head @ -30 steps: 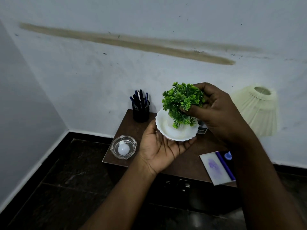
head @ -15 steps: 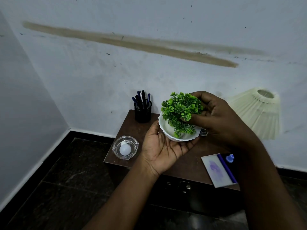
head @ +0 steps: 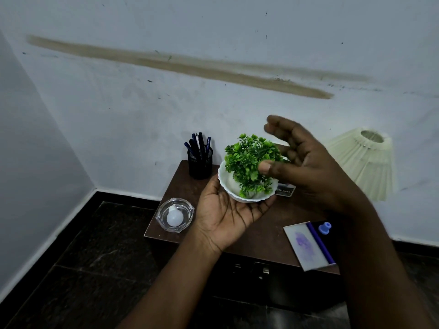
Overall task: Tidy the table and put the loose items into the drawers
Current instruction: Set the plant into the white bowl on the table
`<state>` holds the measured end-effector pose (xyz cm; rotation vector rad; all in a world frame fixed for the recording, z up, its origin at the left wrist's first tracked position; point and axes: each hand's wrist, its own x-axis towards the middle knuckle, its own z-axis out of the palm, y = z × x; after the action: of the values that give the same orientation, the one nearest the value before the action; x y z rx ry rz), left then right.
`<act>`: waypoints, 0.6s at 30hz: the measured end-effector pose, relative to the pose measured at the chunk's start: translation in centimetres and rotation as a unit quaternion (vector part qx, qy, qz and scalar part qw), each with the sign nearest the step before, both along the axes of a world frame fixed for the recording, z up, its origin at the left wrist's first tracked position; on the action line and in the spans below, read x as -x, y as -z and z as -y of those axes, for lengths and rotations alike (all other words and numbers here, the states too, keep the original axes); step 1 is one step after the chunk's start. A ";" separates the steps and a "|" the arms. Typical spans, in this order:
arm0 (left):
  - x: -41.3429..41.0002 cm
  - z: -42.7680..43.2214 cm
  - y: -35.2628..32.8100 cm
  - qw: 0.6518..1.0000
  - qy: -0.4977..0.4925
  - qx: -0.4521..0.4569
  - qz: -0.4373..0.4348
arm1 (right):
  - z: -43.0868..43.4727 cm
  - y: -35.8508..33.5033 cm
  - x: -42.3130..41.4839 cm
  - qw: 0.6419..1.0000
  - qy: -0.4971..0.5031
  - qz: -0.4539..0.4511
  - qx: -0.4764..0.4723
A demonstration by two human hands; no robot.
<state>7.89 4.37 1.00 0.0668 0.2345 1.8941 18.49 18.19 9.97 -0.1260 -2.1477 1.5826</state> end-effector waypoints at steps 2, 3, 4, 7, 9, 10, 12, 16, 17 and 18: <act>0.3 0.2 -0.2 1.000 -0.006 0.002 -0.002 | -0.2 -0.3 0.0 0.996 0.089 -0.020 -0.018; 0.5 0.2 -0.3 1.000 -0.009 0.003 -0.002 | -0.2 -0.4 0.1 0.989 0.147 -0.026 -0.021; 0.6 0.3 -0.3 1.000 -0.013 0.006 0.000 | -0.4 -0.2 0.2 0.979 0.201 -0.018 -0.033; 1.1 0.5 -0.5 0.999 -0.034 0.025 -0.007 | -0.5 0.3 0.6 0.961 0.217 0.116 -0.126; 1.4 0.7 -0.6 0.998 -0.038 0.039 -0.026 | 0.2 0.6 0.9 0.968 0.157 0.174 -0.087; 1.5 0.8 -0.6 0.998 -0.038 0.048 -0.034 | 0.4 0.7 1.1 0.971 0.143 0.184 -0.060; 1.9 1.0 -0.8 0.996 -0.038 0.064 -0.048 | 0.7 0.8 1.4 0.972 0.130 0.192 -0.024; 2.8 0.8 -1.1 0.994 -0.036 0.077 -0.063 | 1.2 1.4 2.5 0.972 0.111 0.205 0.009; 3.0 0.6 -1.1 0.993 -0.037 0.088 -0.073 | 1.4 1.6 2.9 0.973 0.114 0.201 0.015; 3.2 0.4 -1.2 0.990 -0.042 0.103 -0.085 | 1.5 1.7 3.3 0.973 0.122 0.193 0.021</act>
<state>4.73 3.97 2.20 0.0797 0.5545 1.9390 15.16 16.71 8.23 -0.7378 -2.2712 1.5565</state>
